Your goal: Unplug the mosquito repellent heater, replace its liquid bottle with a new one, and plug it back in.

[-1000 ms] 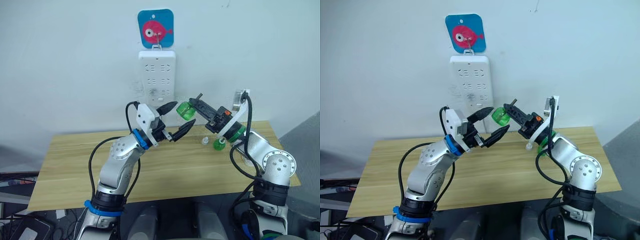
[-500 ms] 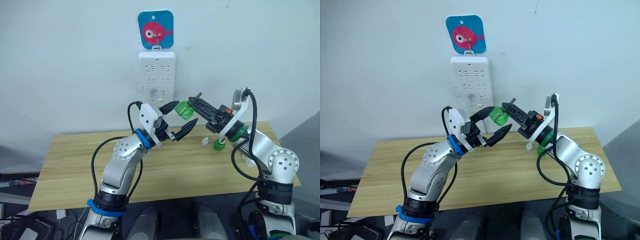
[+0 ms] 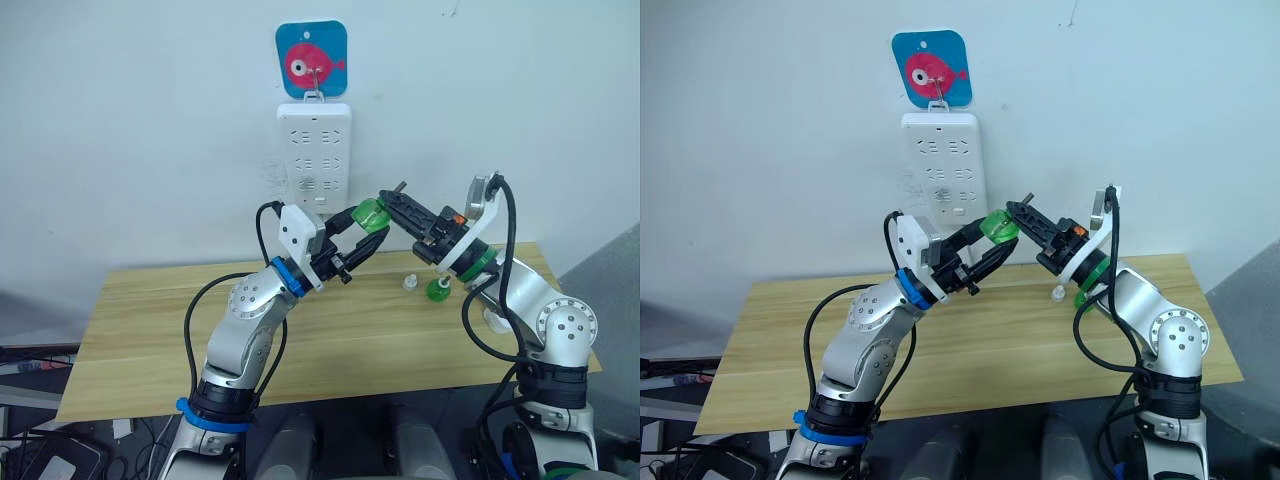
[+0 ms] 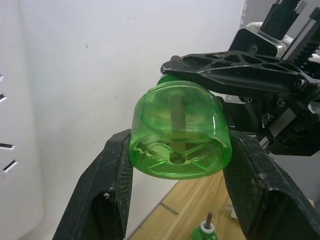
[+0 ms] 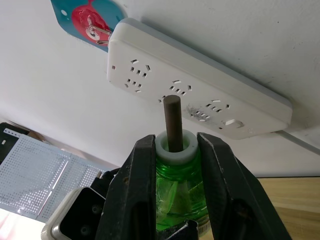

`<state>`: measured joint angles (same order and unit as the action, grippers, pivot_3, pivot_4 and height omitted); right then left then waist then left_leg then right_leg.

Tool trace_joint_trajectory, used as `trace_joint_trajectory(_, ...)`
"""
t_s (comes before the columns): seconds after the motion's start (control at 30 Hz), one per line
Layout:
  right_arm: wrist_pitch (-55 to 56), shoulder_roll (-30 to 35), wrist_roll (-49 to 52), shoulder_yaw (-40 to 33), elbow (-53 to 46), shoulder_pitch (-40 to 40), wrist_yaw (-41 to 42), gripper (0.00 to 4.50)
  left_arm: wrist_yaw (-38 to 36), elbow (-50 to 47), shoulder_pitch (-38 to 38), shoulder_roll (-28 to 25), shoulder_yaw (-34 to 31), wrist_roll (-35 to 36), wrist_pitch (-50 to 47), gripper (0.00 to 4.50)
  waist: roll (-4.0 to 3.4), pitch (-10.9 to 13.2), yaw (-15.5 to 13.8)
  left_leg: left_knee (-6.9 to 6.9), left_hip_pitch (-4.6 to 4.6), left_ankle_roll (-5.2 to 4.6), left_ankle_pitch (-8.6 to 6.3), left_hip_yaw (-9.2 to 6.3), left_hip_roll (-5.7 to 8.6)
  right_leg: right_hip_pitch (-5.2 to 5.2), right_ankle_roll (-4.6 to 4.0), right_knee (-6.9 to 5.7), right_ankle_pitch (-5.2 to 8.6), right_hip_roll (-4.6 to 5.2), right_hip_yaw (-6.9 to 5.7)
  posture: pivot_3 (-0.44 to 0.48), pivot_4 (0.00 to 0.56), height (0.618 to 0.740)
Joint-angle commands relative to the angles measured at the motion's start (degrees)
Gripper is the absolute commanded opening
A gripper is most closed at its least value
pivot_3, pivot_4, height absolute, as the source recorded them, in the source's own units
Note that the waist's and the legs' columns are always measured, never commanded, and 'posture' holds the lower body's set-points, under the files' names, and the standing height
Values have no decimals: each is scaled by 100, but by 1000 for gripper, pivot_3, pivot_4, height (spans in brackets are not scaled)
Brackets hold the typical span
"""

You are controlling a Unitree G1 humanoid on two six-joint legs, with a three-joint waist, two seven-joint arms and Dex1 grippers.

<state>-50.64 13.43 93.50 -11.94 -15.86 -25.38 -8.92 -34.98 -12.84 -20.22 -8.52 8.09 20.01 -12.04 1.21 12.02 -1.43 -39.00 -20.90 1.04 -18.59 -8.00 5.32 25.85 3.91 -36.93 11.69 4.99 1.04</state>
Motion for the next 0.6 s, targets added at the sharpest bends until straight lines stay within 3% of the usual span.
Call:
trace_joint_trajectory(0.03,-28,194,-53,143,-231,39,214,852,72,-195,-77,25,-7,4,69,2221,0,0,0,0,0,0,0,0,0,0,0,0,0,0,1,108,188,740)
trace_joint_trajectory(0.37,-349,990,-492,423,-315,126,974,4445,62,108,-250,-11,-47,-52,198,2221,1,0,-5,0,0,-1,0,0,1,-3,0,2,0,-1,-1,103,194,740)
trace_joint_trajectory(0.5,-847,1966,-439,223,-453,514,1417,4480,26,231,-268,-39,-89,-92,301,2221,2,2,-31,0,-3,-4,-2,-1,2,-6,0,9,0,1,-5,91,207,740)
trace_joint_trajectory(0.6,-1172,3232,-1136,75,-513,940,2368,4480,-50,238,-162,-132,-119,-68,348,2221,-1,7,-34,-1,-3,-9,-5,6,3,-7,1,11,0,4,-5,76,222,740)
